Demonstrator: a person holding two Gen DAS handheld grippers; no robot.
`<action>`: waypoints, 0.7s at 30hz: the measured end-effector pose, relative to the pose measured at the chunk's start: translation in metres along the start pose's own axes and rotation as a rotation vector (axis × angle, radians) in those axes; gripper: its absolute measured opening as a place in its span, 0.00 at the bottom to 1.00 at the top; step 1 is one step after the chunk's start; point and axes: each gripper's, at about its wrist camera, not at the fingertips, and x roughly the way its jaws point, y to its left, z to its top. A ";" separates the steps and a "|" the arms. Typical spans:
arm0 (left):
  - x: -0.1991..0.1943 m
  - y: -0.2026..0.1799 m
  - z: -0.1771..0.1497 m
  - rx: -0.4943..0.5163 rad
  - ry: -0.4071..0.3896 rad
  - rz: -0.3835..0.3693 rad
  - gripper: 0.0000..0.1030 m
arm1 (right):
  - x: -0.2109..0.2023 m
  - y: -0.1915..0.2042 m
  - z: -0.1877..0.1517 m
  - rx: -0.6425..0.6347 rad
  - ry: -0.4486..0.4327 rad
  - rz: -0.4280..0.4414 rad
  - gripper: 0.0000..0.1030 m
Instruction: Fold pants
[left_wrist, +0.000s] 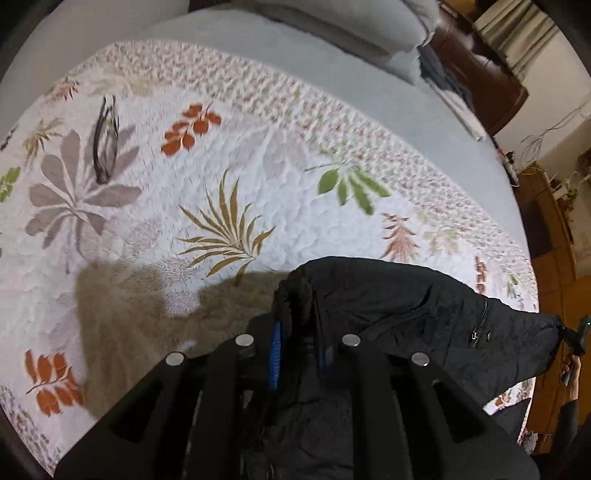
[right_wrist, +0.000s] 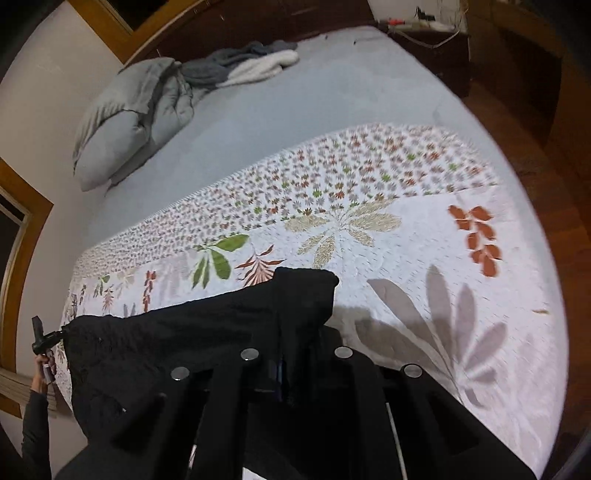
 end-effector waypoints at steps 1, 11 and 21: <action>-0.007 -0.002 -0.001 0.003 -0.008 -0.006 0.12 | -0.009 0.003 -0.004 -0.003 -0.006 -0.004 0.09; -0.085 -0.017 -0.036 0.042 -0.088 -0.071 0.12 | -0.089 0.020 -0.067 -0.048 -0.115 -0.046 0.09; -0.144 0.009 -0.119 0.014 -0.153 -0.149 0.12 | -0.134 0.027 -0.139 -0.131 -0.231 -0.042 0.09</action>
